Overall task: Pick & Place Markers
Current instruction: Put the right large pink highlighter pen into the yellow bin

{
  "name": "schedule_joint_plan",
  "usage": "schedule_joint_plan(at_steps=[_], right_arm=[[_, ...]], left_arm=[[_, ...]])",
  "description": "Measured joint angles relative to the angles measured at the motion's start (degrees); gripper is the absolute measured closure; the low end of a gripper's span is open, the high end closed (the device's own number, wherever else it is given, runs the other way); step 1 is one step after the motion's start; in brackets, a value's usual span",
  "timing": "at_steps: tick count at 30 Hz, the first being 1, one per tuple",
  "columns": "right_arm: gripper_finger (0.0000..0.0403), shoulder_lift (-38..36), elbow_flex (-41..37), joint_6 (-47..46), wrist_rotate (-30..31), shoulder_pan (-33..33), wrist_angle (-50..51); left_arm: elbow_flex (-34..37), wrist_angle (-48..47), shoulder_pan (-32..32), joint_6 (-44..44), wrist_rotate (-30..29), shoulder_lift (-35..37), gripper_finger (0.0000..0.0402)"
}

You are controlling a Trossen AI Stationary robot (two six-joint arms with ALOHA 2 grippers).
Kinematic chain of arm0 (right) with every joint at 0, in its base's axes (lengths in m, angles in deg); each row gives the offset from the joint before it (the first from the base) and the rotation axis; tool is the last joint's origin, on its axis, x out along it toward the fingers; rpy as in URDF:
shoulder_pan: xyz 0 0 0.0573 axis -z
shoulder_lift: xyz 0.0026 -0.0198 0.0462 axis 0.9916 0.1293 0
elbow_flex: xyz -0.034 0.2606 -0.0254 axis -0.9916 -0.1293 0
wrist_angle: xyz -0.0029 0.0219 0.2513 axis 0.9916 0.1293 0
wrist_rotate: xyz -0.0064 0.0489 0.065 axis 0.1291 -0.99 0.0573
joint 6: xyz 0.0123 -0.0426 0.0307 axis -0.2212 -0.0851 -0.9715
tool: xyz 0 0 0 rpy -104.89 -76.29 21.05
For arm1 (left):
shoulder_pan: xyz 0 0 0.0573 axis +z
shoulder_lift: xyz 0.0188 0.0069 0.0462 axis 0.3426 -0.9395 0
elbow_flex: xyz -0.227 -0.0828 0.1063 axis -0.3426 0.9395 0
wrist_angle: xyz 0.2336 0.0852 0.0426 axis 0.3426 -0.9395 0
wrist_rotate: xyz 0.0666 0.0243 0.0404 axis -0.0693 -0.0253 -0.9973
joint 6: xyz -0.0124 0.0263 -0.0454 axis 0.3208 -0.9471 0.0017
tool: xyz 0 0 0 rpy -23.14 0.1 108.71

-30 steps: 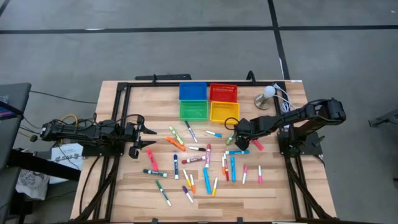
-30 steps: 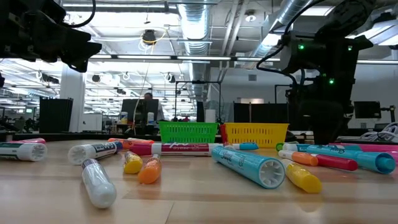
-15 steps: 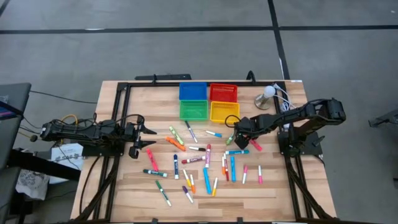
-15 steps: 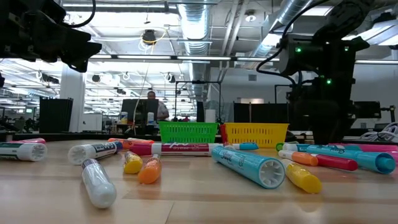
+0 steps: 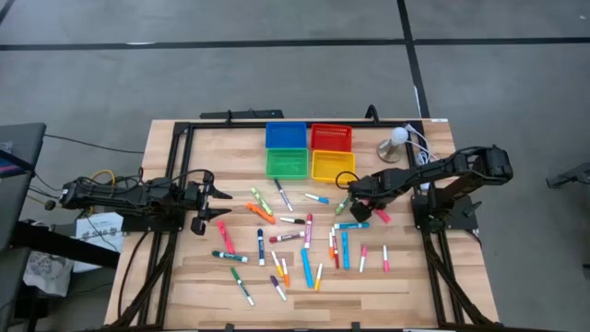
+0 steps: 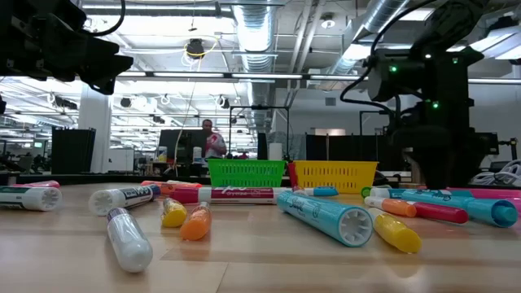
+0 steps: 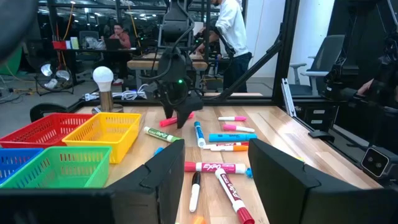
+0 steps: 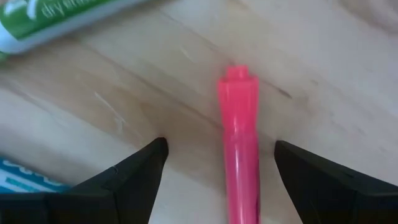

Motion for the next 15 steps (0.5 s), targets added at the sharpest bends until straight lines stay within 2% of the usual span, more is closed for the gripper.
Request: schedule_joint_plan(at_steps=[8, 15], right_arm=[[0.0107, 0.00, 0.02, -7.33, -1.02, 0.00, 1.21], [0.0139, 0.00, 0.02, -12.91, -0.82, -0.07, 1.07]], left_arm=[[0.00, 0.00, 0.00, 0.00, 0.00, 0.00, 0.0224], [0.00, 0.00, 0.01, 0.00, 0.00, 0.00, 0.0224]])
